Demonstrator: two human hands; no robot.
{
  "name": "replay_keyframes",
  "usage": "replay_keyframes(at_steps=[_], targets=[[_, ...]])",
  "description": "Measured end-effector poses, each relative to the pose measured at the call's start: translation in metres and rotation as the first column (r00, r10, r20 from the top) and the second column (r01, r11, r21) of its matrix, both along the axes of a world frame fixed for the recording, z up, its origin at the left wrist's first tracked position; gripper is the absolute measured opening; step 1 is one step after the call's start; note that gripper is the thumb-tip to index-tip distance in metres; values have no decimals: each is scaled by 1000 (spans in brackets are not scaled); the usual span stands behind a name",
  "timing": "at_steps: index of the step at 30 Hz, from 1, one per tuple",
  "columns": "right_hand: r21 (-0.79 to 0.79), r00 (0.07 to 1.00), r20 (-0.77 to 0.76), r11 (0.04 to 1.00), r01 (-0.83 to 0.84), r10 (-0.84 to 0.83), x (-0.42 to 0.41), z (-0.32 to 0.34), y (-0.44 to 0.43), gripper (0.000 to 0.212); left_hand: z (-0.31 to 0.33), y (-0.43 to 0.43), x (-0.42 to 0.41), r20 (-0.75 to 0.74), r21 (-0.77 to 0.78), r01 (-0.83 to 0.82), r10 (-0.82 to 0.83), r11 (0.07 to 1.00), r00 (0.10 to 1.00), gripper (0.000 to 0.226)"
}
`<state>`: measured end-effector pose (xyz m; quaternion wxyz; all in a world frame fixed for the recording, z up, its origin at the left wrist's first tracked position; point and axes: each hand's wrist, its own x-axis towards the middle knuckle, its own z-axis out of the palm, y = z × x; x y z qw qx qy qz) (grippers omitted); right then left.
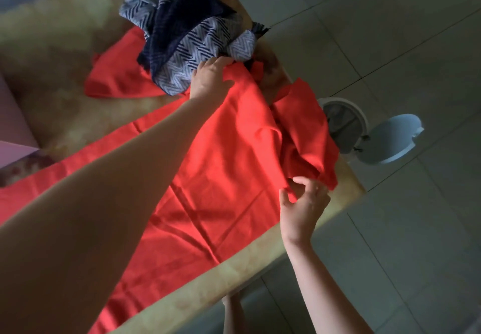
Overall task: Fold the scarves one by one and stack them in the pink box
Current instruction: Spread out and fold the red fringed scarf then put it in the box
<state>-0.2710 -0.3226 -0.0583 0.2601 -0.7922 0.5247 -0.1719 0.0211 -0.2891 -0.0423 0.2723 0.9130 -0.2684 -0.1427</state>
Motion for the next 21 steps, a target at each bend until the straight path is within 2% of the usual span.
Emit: replay_keyframes(at_steps=[2, 7, 10, 12, 14, 18, 21], targets=[[-49, 997, 1, 996, -80, 80, 16, 5, 2, 36, 0, 13, -1, 44, 12, -39, 39, 999, 998, 53], [-95, 961, 6, 957, -275, 276, 54, 10, 16, 35, 3, 71, -2, 58, -119, -85, 93, 989, 994, 34], [-89, 902, -26, 898, -431, 431, 72, 5, 25, 34, -5, 118, -3, 19, -55, -171, 172, 984, 985, 30], [-89, 882, -39, 878, -471, 470, 79, 1, 30, 35, -16, 150, -2, -51, 34, -207, 208, 978, 977, 31], [-59, 906, -36, 904, -423, 422, 74, -4, 35, 36, -24, 169, -1, -101, 135, -219, 234, 966, 967, 35], [28, 976, -92, 980, -196, 198, 32, -16, 51, 40, -25, 170, 0, -64, 233, -160, 180, 959, 982, 44], [94, 979, -190, 994, -51, 69, 3, -19, 67, 45, -25, 161, 2, -39, 270, -149, 166, 951, 985, 36]])
